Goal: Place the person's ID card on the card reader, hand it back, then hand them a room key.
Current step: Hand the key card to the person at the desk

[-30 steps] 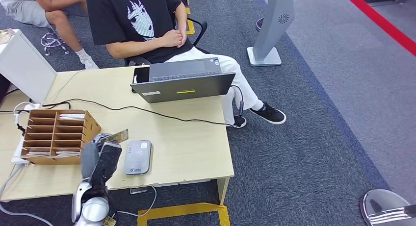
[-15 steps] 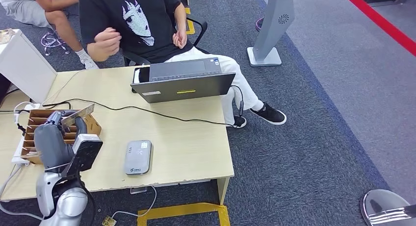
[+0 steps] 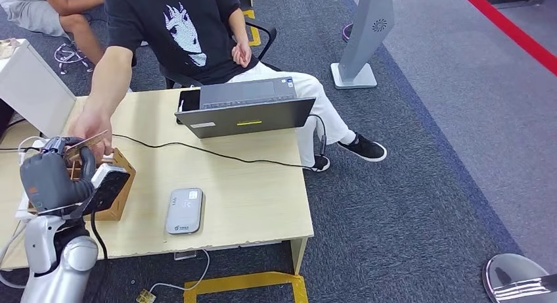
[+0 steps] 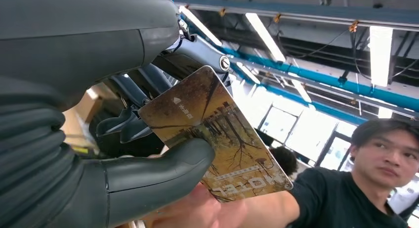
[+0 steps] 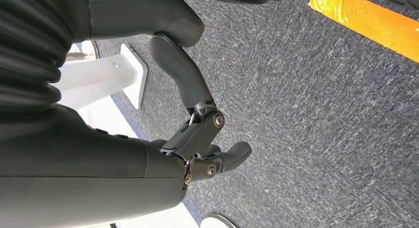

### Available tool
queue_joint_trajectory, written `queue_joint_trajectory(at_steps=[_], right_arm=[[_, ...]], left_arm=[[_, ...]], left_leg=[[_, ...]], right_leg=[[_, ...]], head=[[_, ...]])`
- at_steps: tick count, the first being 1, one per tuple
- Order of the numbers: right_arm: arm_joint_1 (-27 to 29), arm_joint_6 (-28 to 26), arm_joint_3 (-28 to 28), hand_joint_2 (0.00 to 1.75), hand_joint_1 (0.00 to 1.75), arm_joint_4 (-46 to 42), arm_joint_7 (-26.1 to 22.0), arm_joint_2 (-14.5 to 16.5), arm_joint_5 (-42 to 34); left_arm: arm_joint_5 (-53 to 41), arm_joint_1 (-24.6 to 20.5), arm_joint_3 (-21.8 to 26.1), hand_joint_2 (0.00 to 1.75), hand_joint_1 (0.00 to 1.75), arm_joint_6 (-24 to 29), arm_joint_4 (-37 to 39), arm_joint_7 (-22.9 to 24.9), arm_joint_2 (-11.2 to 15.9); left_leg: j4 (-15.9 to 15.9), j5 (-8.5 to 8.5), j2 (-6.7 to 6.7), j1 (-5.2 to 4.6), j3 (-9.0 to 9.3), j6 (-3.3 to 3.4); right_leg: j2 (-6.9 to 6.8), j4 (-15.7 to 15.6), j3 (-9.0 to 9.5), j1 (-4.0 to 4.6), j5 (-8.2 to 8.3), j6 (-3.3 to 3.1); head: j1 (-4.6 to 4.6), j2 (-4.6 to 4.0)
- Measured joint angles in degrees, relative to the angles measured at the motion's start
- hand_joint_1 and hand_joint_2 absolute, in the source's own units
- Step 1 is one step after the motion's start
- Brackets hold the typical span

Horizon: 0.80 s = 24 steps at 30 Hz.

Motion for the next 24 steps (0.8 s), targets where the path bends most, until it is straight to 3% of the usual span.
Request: queue_joint_trajectory(at_steps=[7,11,24], right_arm=[[-0.42,0.14,0.0,1.75,0.0,-0.07,0.14,-0.01,1.02],[-0.43,0.13,0.0,1.75,0.0,-0.1,-0.03,-0.01,0.69],[-0.47,0.07,0.0,1.75,0.0,-0.13,-0.04,-0.01,0.15]], left_arm=[[-4.37,-4.87,1.81,1.75,1.68,3.62,10.45,1.41,1.94],[-4.55,-5.88,2.97,1.75,0.05,4.08,13.69,0.37,2.11],[-2.26,-5.68,4.42,1.75,0.0,3.64,12.94,-2.27,0.15]], left_leg=[[0.0,0.07,0.0,0.03,0.05,-0.09],[0.0,0.1,0.01,0.04,0.05,-0.12],[0.0,0.08,0.0,0.01,0.01,-0.11]], right_leg=[[-0.01,0.03,0.01,0.0,0.05,-0.06],[0.01,0.05,0.0,0.0,0.07,-0.09],[0.01,0.01,-0.03,0.0,0.07,-0.08]], head=[[-0.02,0.0],[-0.01,0.0],[-0.01,0.0]])
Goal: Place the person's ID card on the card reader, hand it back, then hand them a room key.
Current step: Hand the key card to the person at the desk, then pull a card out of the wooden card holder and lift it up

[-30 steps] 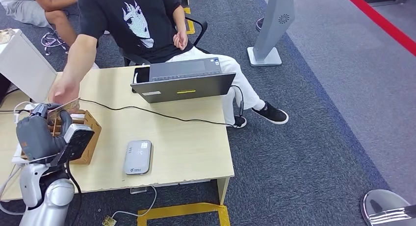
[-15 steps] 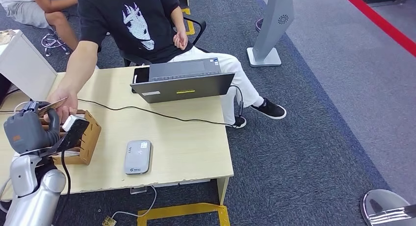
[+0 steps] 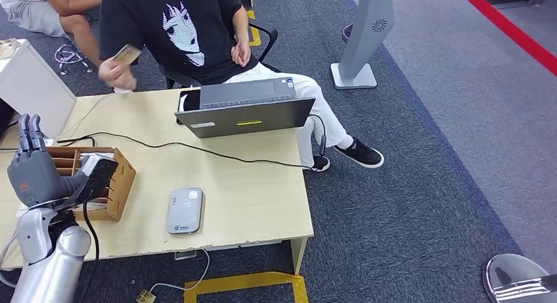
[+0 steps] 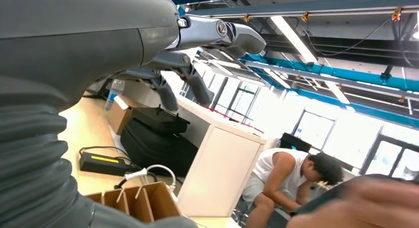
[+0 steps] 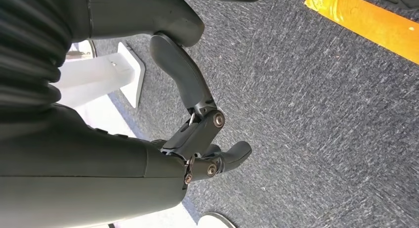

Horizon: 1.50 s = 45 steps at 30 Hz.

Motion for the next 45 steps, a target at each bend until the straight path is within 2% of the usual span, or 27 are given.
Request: queue_joint_trajectory(at_steps=[6,13,16,20,26,29,35,38,41,45], right_arm=[[0.0,-0.02,0.0,1.75,0.0,-0.03,0.03,0.0,-0.15],[-0.01,-0.05,0.0,1.75,0.0,-0.04,0.06,0.0,-0.39],[-0.03,-0.06,0.0,1.75,0.0,-0.06,0.07,-0.02,-0.45],[-0.13,-0.04,0.0,1.75,0.0,-0.08,0.23,-0.02,-0.47],[0.0,-0.21,-0.04,1.75,0.0,-0.08,-0.1,-0.08,-2.07],[0.11,-0.28,-0.05,1.75,0.0,-0.08,-0.26,-0.16,-2.41],[0.25,-0.28,-0.05,1.75,0.0,-0.08,-0.29,-0.26,-2.57],[0.43,-0.44,-0.12,1.75,0.0,-0.08,-0.73,-0.3,-3.64],[1.07,-0.89,-0.43,1.75,0.0,-0.08,-1.73,-0.42,-5.19],[1.97,-1.24,-1.15,1.75,0.0,-0.04,-2.48,-0.63,-6.73]], left_arm=[[1.62,0.95,-0.81,1.75,0.0,-1.1,-5.02,-1.43,-1.49],[0.35,2.49,-5.06,1.75,0.0,-2.32,-13.95,-2.13,-2.57],[-4.61,3.37,-7.73,1.75,0.0,-1.69,-17.6,-2.16,-2.68],[-13.48,4.99,-13.39,1.75,0.0,-0.56,-22.6,0.41,-2.52],[-12.09,8.49,-21.4,1.75,0.0,-3.93,-28.51,3.6,-1.23],[-11.54,9.93,-23.86,1.75,0.0,-4.78,-30.3,4.03,-0.48],[-10.62,10.7,-25.69,1.75,0.0,-5.69,-31.92,4.37,0.39],[-8.84,11.44,-26.06,1.75,0.0,-10.45,-32.33,6.14,0.67],[-8.73,13.76,-26.64,1.75,0.0,-15.23,-33.17,8.99,1.47],[-8.45,18.0,-27.26,1.75,0.0,-16.46,-35.49,11.1,3.16]], left_leg=[[0.0,0.0,0.0,0.01,0.0,0.0],[0.0,-0.01,0.0,0.0,-0.01,0.01],[0.0,-0.01,0.0,0.0,-0.01,0.01],[0.0,-0.02,-0.01,-0.01,-0.03,0.02],[0.0,-0.07,0.01,-0.01,-0.03,0.08],[-0.01,-0.06,0.01,0.0,-0.03,0.08],[-0.01,-0.06,0.01,-0.01,-0.03,0.08],[-0.01,-0.06,0.02,-0.02,-0.03,0.08],[-0.01,-0.07,0.04,-0.02,-0.04,0.09],[-0.01,-0.14,0.04,-0.02,-0.06,0.09]], right_leg=[[0.0,0.0,-0.01,0.0,0.0,0.0],[0.01,0.0,-0.02,0.0,0.0,0.0],[-0.01,-0.01,-0.02,0.0,0.0,0.0],[-0.02,-0.01,-0.01,0.0,0.0,0.01],[0.0,-0.03,-0.03,-0.01,-0.01,0.01],[0.0,-0.02,-0.05,-0.01,-0.01,0.01],[0.0,-0.02,-0.04,0.0,-0.01,0.01],[0.01,-0.02,-0.04,0.0,-0.01,0.01],[0.03,-0.02,-0.04,0.0,-0.02,0.02],[0.03,-0.02,-0.05,0.0,-0.08,0.07]], head=[[-0.01,0.0],[-0.01,0.0],[-0.01,0.0],[0.01,0.0],[-0.01,0.0],[0.0,0.0],[-0.01,0.0],[-0.01,0.0],[0.0,0.0],[-0.01,0.0]])
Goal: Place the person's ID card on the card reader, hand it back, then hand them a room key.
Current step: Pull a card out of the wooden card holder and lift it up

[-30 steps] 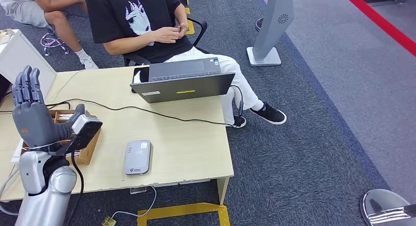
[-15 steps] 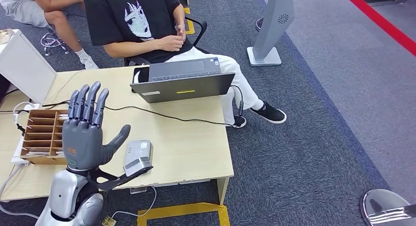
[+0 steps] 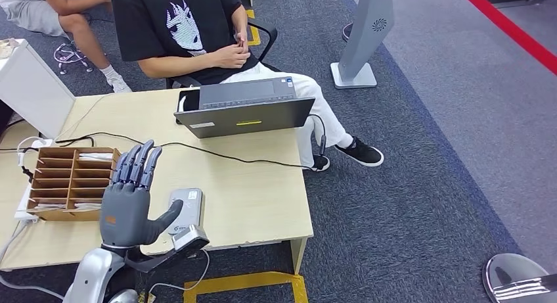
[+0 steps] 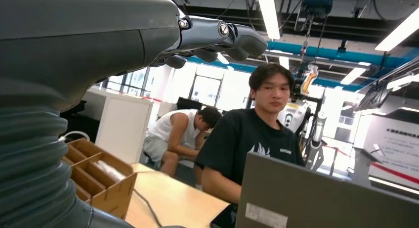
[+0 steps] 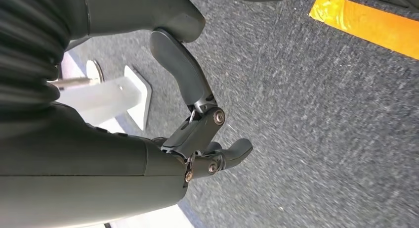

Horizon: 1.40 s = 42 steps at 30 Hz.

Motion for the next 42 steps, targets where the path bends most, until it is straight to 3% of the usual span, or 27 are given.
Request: queue_joint_trajectory(at_steps=[5,12,19,28,42], right_arm=[[0.9,-0.2,-1.0,1.75,0.0,0.09,-0.28,-0.2,-1.67],[1.32,-0.46,-1.84,1.75,0.0,0.27,-0.29,-0.25,-3.23],[0.56,-1.36,-2.06,1.75,0.0,0.19,1.81,0.15,-4.68],[-0.24,-1.78,-2.05,1.75,0.0,0.02,2.44,0.56,-4.79],[-0.93,-1.71,-1.58,1.75,0.0,-0.06,3.02,0.78,-4.39]], left_arm=[[1.12,6.27,0.41,1.75,0.0,0.88,-4.22,1.91,2.17],[4.11,13.19,4.08,1.75,0.0,1.27,-7.31,2.48,2.65],[-6.24,18.18,9.32,1.75,0.0,3.16,-8.39,12.27,4.38],[-13.38,21.72,16.81,1.75,0.0,3.12,-9.79,17.51,6.2],[-9.82,23.05,25.18,1.75,0.0,2.92,-7.91,15.78,6.3]], left_leg=[[-0.01,-0.04,0.0,0.0,-0.01,0.02],[-0.02,-0.03,-0.01,0.0,-0.02,0.02],[-0.02,-0.02,-0.01,0.02,0.0,0.01],[-0.03,-0.02,-0.02,0.02,-0.01,0.0],[-0.03,-0.02,-0.03,0.02,-0.01,0.0]], right_leg=[[0.0,0.0,0.0,0.0,-0.07,0.04],[-0.03,0.0,0.01,0.0,-0.07,0.04],[-0.02,0.01,0.01,0.0,-0.06,0.03],[-0.03,0.01,0.02,0.01,-0.07,0.03],[-0.05,0.01,0.02,0.0,-0.07,0.03]], head=[[0.0,0.0],[0.0,0.0],[0.0,0.0],[0.0,0.0],[0.0,0.0]])
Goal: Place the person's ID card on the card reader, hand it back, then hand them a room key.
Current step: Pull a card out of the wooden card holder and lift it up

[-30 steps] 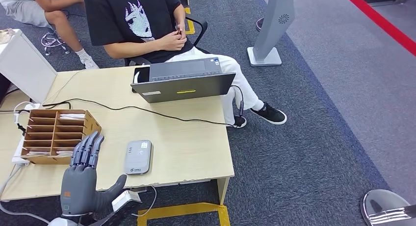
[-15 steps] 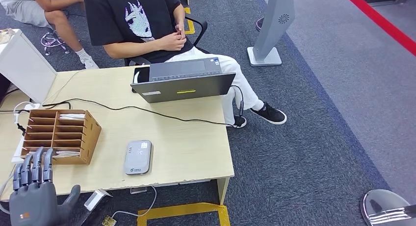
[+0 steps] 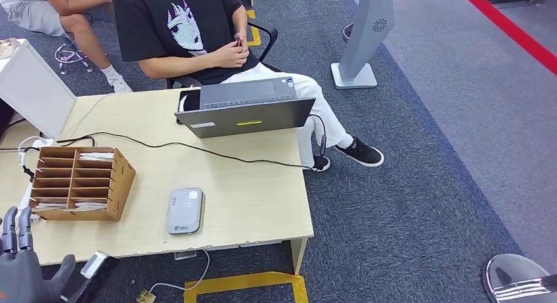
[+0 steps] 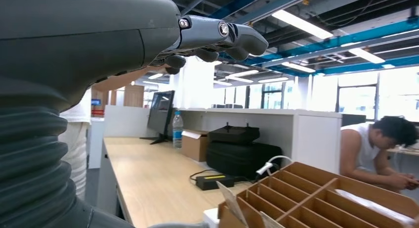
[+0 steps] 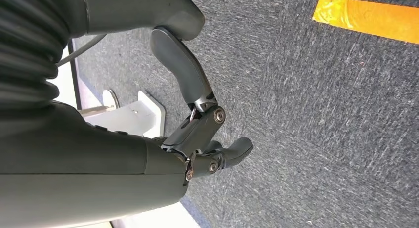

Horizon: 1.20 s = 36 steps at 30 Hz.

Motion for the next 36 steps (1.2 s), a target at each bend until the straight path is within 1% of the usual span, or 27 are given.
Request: queue_joint_trajectory(at_steps=[7,12,16,23,36], right_arm=[[-0.34,0.32,0.85,1.75,0.0,0.0,0.6,0.03,0.55],[-0.74,0.73,1.71,1.75,0.0,-0.07,1.31,0.03,1.07],[-1.01,0.89,2.39,1.75,0.0,-0.19,1.44,0.03,1.42],[-1.45,1.1,2.71,1.75,0.0,-0.3,1.7,0.06,2.65],[-2.2,1.74,2.71,1.75,0.0,-0.33,1.92,0.34,4.48]], left_arm=[[2.17,-0.22,4.24,1.75,0.0,0.6,3.42,-2.63,-0.56],[3.39,-1.68,7.22,1.75,0.0,4.36,8.12,-6.82,-1.45],[3.47,-2.94,8.75,1.75,0.0,6.07,11.05,-9.21,-2.33],[2.87,-6.25,9.43,1.75,0.0,7.37,16.03,-11.97,-3.49],[1.67,-13.56,8.43,1.75,0.0,7.22,25.68,-13.36,-5.11]], left_leg=[[0.0,0.0,0.0,0.0,0.0,0.0],[0.0,0.0,0.0,-0.01,0.01,0.0],[0.01,0.0,0.0,-0.01,0.01,0.0],[0.01,0.0,-0.01,-0.01,0.01,0.0],[0.02,0.01,0.0,-0.01,0.03,-0.01]], right_leg=[[0.0,0.0,0.0,0.0,0.0,0.0],[0.0,0.0,0.0,0.0,0.0,0.0],[0.0,0.0,0.0,0.0,0.0,0.0],[-0.01,0.0,0.0,0.0,0.0,0.0],[0.01,0.0,-0.01,0.0,0.01,0.0]], head=[[0.01,0.0],[0.01,0.0],[0.02,0.0],[0.01,0.0],[0.01,0.0]])
